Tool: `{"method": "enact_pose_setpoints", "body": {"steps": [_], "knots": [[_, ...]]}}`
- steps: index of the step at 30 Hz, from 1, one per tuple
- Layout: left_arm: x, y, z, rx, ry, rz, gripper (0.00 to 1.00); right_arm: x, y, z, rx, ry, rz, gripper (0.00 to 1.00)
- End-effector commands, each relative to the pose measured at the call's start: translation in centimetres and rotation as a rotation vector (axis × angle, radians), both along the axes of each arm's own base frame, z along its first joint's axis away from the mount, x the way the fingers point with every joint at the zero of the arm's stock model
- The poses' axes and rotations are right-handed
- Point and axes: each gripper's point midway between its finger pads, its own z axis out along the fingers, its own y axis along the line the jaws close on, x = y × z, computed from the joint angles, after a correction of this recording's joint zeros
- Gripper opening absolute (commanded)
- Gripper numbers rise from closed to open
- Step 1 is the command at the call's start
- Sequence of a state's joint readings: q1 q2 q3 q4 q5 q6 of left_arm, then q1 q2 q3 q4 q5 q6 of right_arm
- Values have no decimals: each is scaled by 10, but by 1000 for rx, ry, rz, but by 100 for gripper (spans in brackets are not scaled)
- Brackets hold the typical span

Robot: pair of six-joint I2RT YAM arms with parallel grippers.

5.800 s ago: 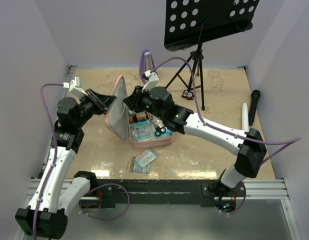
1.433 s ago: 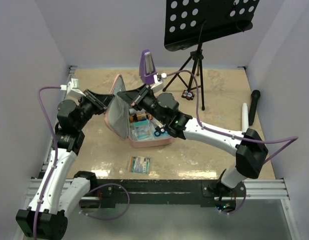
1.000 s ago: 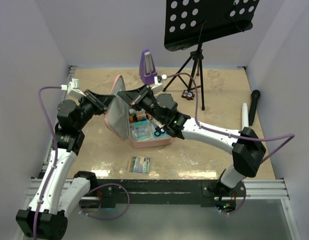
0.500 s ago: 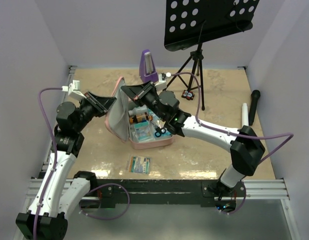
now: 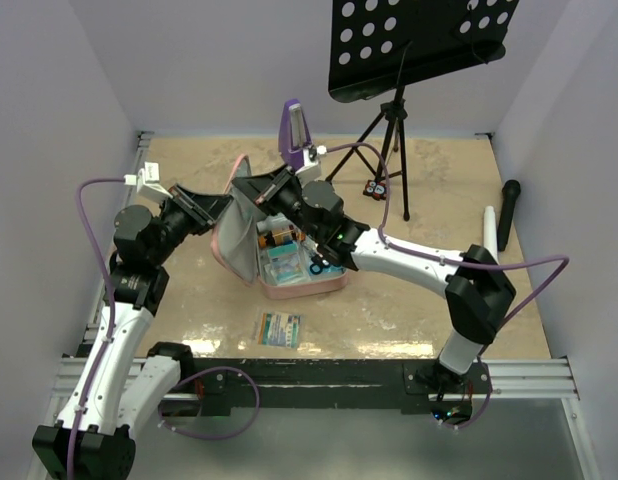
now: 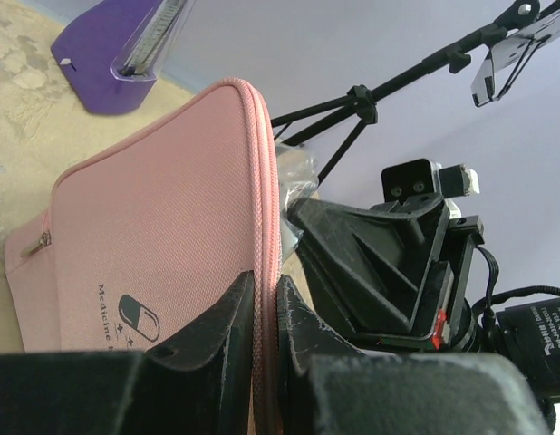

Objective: Organize the medicine kit
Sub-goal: Place the medicine pouch inside the medicine box.

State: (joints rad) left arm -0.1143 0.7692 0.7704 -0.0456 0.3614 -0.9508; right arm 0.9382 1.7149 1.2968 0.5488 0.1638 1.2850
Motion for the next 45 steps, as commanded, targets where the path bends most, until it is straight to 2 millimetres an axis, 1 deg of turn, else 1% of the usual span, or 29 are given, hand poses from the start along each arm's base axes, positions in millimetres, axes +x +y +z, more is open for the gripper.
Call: {"method": "enact_pose_setpoints", "body": {"steps": [1,5,8,9,10,11,13,15,16,17,18,20,21,23,25,27,28,30,32,34,36,39,41,45], "knots": [[-9,-4,75,-58,-232,-22,0,-14,-9,-4,-85,-48,5,0],[-7,-2,77,-58,-235,-10,0,-27,-8,-19,-179,-106,58,0],[-6,-1,81,-58,-242,-2,0,-39,-4,-23,-235,-169,127,0],[-6,-1,82,-59,-246,-1,0,-40,-4,-25,-254,-179,135,0],[-6,-1,83,-61,-247,1,0,-41,-5,-22,-265,-195,137,5],[-6,0,82,-62,-243,4,0,-42,-7,-19,-277,-209,133,13],[-6,0,82,-59,-243,7,0,-41,-15,-10,-304,-244,113,35],[-7,1,81,-55,-242,10,0,-42,-23,2,-332,-276,89,46],[-7,2,80,-54,-238,15,0,-42,-27,3,-355,-284,77,49],[-7,2,80,-51,-238,15,0,-41,-33,9,-371,-298,57,51],[-7,2,80,-48,-241,17,0,-40,-37,12,-396,-308,41,52],[-7,3,79,-45,-236,19,0,-36,-47,19,-442,-331,-4,50],[-7,3,77,-43,-231,21,0,-31,-53,23,-457,-337,-37,45],[-8,3,78,-45,-233,21,0,-25,-59,30,-486,-356,-82,26],[-8,3,76,-47,-229,19,0,-18,-60,38,-511,-389,-117,12],[-8,2,76,-46,-227,17,0,-11,-54,41,-537,-405,-127,3],[-7,2,77,-47,-229,17,0,-6,-50,41,-556,-408,-127,0],[-8,2,77,-48,-228,17,0,-1,-41,41,-576,-422,-116,0],[-8,2,78,-48,-228,14,0,3,-31,37,-601,-424,-101,0],[-8,2,80,-47,-233,16,0,7,-22,24,-633,-418,-70,0],[-8,3,82,-44,-239,19,0,9,-14,6,-672,-403,-40,0],[-8,3,86,-40,-245,21,0,4,-12,-18,-705,-379,5,0],[-8,3,89,-40,-250,23,0,-3,-13,-26,-713,-381,32,0],[-7,3,93,-43,-257,21,0,-19,-7,-52,-775,-392,109,0]]}}
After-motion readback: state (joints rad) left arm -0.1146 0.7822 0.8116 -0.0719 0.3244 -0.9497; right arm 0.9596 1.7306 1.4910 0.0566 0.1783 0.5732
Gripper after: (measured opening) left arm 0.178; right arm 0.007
